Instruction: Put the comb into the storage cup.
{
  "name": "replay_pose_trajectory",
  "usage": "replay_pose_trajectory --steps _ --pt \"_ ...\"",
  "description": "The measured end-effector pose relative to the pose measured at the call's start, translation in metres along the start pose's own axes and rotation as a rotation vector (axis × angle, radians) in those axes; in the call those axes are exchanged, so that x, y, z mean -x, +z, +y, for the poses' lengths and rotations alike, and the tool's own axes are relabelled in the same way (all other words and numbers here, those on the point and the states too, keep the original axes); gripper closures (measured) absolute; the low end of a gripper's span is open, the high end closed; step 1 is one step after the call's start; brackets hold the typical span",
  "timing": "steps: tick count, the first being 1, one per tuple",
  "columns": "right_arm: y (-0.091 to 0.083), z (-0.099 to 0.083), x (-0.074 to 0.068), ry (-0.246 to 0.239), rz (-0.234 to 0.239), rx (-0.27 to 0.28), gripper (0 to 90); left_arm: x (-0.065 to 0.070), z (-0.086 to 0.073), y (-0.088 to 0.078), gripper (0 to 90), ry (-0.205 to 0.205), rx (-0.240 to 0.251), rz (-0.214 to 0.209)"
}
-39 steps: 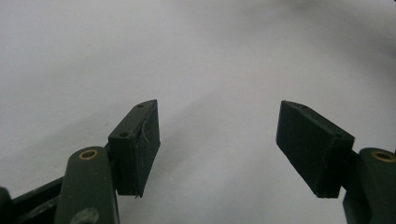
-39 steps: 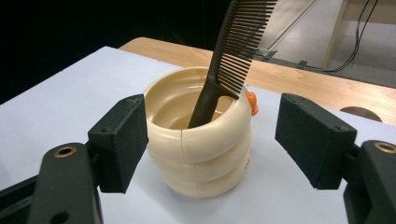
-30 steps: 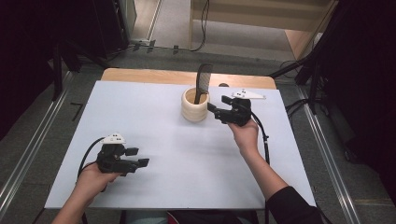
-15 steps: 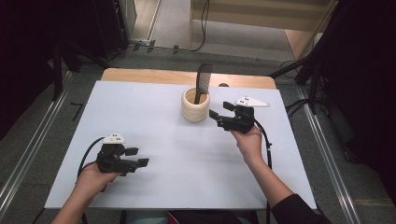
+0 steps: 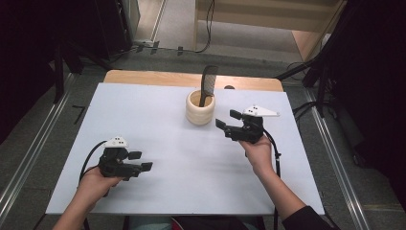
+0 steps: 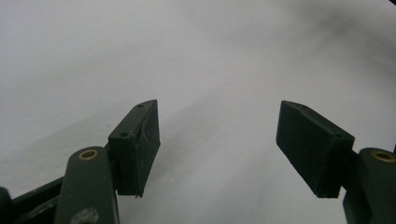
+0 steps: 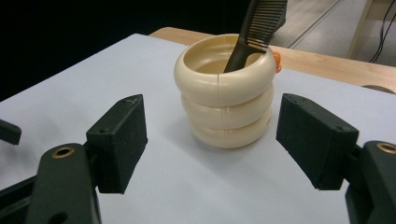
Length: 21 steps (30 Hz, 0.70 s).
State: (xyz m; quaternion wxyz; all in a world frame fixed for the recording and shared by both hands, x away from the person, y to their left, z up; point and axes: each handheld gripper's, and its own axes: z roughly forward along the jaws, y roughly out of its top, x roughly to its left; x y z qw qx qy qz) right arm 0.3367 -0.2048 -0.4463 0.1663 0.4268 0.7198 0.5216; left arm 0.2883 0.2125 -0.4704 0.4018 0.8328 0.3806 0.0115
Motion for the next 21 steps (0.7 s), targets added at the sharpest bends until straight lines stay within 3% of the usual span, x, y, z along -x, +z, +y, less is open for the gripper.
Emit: replay_pose_trajectory --steps 21 --pt "-0.017 -0.017 -0.012 -0.023 0.040 0.003 21.8 0.000 0.000 0.000 31.2 0.000 -0.001 -0.004"
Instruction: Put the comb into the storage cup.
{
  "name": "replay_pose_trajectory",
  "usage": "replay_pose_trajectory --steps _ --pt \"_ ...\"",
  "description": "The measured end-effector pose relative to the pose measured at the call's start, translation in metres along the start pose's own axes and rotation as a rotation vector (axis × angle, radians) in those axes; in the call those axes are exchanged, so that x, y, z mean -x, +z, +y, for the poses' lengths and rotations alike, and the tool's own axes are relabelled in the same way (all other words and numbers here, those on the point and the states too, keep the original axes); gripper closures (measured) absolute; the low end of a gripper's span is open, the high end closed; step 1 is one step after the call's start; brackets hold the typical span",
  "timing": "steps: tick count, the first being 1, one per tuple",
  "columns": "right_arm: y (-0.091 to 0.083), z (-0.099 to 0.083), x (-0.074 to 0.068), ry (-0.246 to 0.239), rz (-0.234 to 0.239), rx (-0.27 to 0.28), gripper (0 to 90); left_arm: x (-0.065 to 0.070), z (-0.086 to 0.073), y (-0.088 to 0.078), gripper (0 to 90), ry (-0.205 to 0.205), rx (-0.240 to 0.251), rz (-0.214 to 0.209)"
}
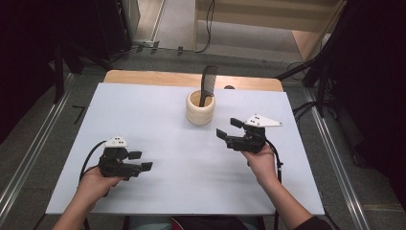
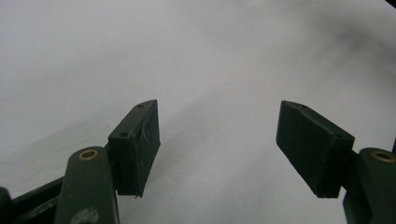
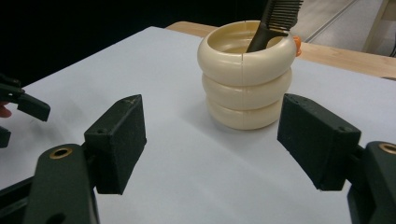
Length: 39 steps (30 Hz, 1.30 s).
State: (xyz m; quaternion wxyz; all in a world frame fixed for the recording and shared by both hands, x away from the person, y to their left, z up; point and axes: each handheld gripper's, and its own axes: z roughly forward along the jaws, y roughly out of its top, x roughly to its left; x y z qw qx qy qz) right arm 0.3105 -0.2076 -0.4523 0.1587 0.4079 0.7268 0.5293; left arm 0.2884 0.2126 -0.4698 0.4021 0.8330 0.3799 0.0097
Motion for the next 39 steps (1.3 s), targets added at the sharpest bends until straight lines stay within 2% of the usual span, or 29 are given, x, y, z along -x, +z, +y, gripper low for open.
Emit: replay_pose_trajectory --steps 13,23,39 --pt "-0.022 -0.011 0.000 0.000 -0.003 0.020 21.4 0.000 0.000 0.000 31.2 0.000 0.004 -0.005" --pt "-0.037 -0.024 0.000 -0.007 -0.006 0.017 21.4 0.000 0.000 0.000 31.2 -0.001 0.007 -0.010" --pt "-0.056 -0.039 0.003 0.009 -0.003 0.006 21.2 0.000 0.001 -0.001 31.2 -0.003 0.013 -0.011"
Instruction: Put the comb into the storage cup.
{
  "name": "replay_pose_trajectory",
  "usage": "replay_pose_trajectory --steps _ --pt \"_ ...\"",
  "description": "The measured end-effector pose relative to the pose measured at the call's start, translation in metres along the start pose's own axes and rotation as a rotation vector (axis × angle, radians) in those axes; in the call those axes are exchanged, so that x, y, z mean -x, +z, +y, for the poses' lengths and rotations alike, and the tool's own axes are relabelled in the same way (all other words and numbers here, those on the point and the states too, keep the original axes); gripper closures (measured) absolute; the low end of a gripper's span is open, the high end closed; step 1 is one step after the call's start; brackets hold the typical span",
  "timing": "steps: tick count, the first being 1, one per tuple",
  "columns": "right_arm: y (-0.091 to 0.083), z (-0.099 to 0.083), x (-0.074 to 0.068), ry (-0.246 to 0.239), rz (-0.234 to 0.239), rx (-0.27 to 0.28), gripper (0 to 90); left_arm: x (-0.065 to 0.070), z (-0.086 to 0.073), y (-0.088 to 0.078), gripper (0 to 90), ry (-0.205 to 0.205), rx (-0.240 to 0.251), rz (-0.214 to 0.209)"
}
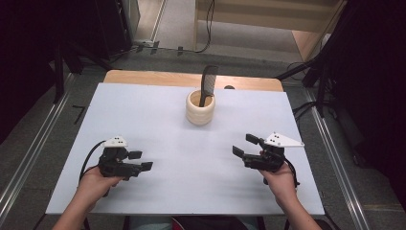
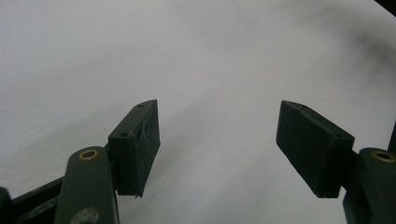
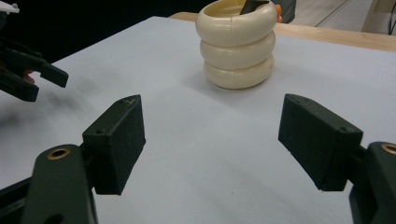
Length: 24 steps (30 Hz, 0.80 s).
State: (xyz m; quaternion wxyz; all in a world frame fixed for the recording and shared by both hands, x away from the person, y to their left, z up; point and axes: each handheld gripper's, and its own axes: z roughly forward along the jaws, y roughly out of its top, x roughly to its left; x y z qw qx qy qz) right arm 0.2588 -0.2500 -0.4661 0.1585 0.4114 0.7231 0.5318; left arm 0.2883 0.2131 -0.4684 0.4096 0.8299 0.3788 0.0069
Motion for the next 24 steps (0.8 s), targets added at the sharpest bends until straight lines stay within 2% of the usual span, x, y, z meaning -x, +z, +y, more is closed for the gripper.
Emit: replay_pose_trajectory --steps 16,24 --pt "-0.015 -0.014 0.002 0.013 -0.016 -0.013 20.8 0.000 0.000 0.000 31.2 -0.003 0.006 -0.007" --pt "-0.019 -0.015 0.005 0.025 -0.010 -0.005 20.8 0.000 0.000 0.000 31.2 -0.005 0.009 -0.011"
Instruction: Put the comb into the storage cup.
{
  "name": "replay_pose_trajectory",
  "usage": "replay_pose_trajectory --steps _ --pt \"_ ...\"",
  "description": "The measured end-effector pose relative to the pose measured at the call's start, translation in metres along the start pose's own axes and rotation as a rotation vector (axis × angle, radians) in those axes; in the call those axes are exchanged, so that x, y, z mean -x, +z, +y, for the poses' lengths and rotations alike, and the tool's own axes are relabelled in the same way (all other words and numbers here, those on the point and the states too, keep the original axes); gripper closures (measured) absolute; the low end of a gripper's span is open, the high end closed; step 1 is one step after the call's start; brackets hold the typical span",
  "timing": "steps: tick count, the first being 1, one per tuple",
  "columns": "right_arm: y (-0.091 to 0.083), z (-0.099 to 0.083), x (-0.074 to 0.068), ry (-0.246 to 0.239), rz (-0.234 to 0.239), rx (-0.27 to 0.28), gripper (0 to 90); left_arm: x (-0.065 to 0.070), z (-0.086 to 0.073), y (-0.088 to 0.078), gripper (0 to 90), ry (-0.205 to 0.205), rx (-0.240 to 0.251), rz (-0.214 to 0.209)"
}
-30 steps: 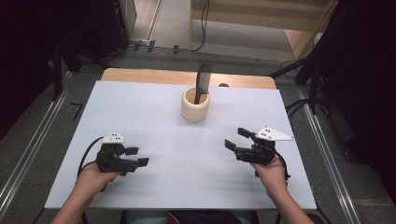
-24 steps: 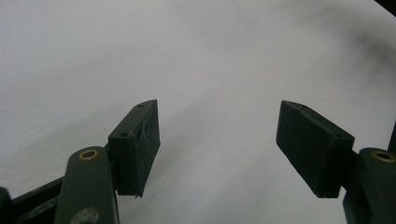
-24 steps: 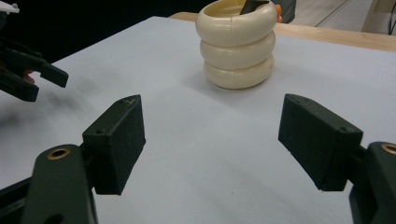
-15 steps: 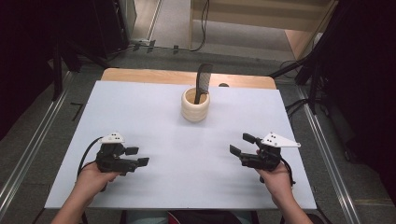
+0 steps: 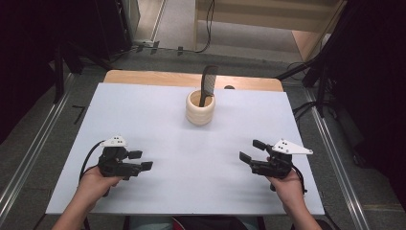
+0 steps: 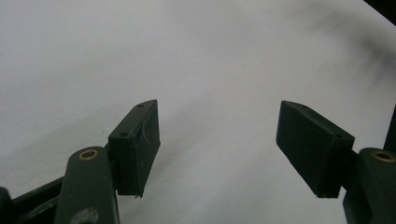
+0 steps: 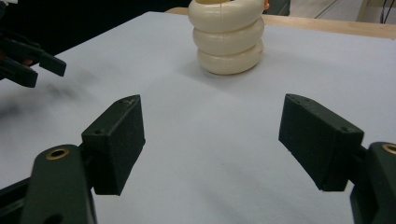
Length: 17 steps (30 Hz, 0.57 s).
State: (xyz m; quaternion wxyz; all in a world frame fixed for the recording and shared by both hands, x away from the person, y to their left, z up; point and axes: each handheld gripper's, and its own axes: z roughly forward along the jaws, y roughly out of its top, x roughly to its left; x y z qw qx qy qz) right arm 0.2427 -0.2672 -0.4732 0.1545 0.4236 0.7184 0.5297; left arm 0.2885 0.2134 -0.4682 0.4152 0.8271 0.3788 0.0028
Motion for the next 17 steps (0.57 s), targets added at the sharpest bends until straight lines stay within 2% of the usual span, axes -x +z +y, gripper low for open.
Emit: replay_pose_trajectory --steps 17 --pt "0.0029 0.0000 -0.0017 -0.002 0.007 -0.010 20.7 -0.0003 0.0005 -0.0017 31.2 0.000 0.004 0.000"
